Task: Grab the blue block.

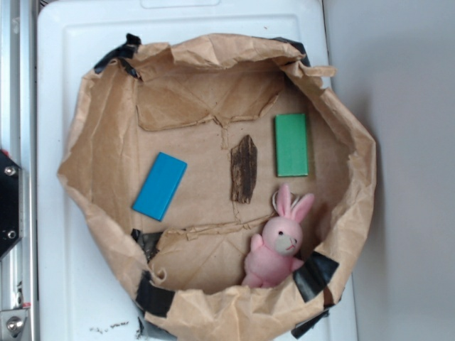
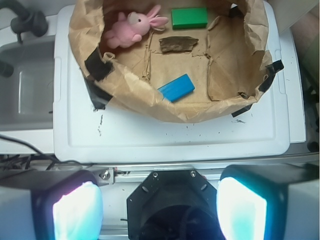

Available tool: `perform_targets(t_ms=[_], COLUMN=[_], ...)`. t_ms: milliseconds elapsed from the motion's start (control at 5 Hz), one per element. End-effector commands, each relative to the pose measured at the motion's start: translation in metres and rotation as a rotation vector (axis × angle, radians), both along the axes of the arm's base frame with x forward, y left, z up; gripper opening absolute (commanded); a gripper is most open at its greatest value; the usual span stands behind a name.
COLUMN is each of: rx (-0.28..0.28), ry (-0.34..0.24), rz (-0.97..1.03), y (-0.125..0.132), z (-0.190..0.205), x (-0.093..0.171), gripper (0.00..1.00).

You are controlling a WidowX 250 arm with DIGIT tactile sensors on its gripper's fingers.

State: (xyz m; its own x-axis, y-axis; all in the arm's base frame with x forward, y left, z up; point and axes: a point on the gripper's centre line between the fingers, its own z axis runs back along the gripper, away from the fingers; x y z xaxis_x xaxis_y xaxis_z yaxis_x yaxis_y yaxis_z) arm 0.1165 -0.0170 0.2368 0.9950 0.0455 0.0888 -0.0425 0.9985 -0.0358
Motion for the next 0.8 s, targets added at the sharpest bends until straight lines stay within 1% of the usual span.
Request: perform_targets(t_ms=[0, 200, 400, 600], rx=[0.000, -0.013, -0.039, -0.050], ry=[0.000, 0.013, 0.052, 0.047], rz=[0.000, 0.096, 0.243, 0.372], y=[0.000, -0.015, -0.015, -0.009], z=[0.000, -0.006, -0.014, -0.030], x=[0.000, 0.043, 0.084, 0.112], gripper=[1.00, 1.00, 1.00, 1.00])
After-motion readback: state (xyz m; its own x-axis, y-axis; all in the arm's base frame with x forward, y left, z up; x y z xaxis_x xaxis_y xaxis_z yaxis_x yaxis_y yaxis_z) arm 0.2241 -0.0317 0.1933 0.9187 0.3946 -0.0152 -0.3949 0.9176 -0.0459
